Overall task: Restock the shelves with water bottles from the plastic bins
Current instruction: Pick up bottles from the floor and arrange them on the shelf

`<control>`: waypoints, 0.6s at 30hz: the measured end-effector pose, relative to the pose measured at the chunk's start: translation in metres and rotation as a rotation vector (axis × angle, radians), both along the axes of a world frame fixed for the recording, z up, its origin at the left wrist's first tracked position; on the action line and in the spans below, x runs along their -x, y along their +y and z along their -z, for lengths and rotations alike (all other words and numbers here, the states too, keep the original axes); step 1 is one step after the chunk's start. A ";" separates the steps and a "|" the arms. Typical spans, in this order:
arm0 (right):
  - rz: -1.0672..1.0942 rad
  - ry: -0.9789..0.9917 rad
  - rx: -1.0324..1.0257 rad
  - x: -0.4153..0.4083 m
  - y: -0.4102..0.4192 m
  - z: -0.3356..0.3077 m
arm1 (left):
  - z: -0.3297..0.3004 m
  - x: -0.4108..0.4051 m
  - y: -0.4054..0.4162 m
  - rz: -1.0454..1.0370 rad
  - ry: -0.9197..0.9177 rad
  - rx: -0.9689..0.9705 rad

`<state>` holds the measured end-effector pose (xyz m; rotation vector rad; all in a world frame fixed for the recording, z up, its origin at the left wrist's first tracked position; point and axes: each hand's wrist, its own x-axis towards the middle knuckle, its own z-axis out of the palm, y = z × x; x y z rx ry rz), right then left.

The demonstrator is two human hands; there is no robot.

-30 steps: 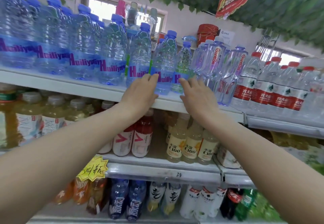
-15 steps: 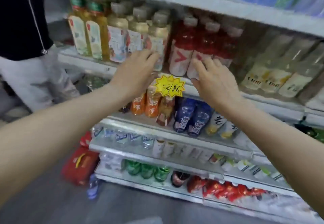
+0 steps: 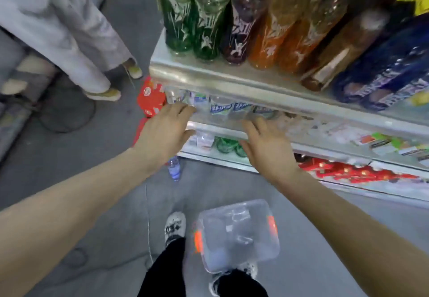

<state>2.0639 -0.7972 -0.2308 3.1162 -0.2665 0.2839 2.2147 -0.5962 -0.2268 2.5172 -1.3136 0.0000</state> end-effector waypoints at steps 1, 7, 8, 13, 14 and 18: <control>-0.009 0.025 -0.028 -0.005 0.012 0.025 | 0.024 -0.003 0.011 -0.010 0.028 -0.018; -0.004 0.176 -0.232 -0.033 0.062 0.192 | 0.192 -0.009 0.065 -0.150 0.206 -0.104; 0.002 0.205 -0.265 -0.037 0.067 0.222 | 0.222 -0.009 0.070 -0.163 0.233 -0.126; -0.007 0.317 -0.396 -0.067 0.091 0.375 | 0.369 -0.004 0.095 -0.224 0.310 -0.228; -0.004 0.330 -0.404 -0.076 0.095 0.403 | 0.398 -0.005 0.099 -0.228 0.313 -0.247; 0.011 0.377 -0.438 -0.122 0.110 0.512 | 0.506 -0.017 0.113 -0.260 0.317 -0.275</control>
